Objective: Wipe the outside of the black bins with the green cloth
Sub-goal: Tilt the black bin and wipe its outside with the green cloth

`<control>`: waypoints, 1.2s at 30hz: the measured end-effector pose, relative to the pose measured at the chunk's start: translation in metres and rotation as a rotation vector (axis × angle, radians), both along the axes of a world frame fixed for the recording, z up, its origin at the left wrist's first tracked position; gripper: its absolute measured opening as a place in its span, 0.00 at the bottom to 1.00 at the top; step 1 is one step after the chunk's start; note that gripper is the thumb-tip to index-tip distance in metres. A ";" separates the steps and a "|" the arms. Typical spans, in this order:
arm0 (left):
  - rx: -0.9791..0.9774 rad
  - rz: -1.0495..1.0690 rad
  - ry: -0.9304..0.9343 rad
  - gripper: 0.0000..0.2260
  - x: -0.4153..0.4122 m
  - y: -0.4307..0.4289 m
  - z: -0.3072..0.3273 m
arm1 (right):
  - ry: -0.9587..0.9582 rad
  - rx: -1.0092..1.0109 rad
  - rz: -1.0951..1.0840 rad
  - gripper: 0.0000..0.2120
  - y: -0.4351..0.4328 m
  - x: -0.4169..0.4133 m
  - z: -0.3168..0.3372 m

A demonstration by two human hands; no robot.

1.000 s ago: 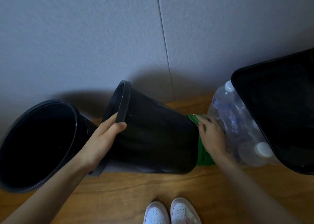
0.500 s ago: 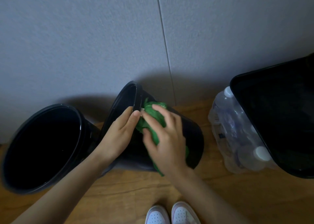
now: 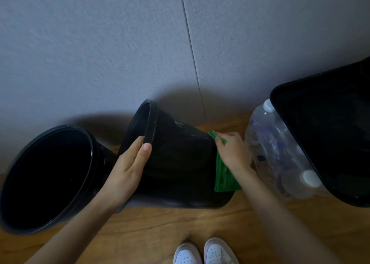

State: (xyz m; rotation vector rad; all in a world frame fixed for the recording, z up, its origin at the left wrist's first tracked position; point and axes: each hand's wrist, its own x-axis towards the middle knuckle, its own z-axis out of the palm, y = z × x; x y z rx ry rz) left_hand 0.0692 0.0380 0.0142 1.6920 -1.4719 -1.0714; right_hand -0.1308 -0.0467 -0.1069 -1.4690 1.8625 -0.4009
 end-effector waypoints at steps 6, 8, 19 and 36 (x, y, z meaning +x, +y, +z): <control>0.017 -0.038 -0.035 0.18 0.000 0.003 -0.002 | -0.044 -0.192 0.044 0.16 0.017 0.030 0.039; 0.015 -0.057 -0.056 0.21 -0.001 0.004 -0.001 | -0.135 -0.305 0.090 0.17 0.027 0.051 0.065; 0.011 -0.075 -0.048 0.24 0.000 0.006 -0.002 | -0.023 -0.198 0.131 0.16 0.007 0.034 0.040; 0.037 -0.122 -0.139 0.20 0.001 0.008 -0.006 | -0.206 -0.351 0.135 0.17 0.022 0.061 0.081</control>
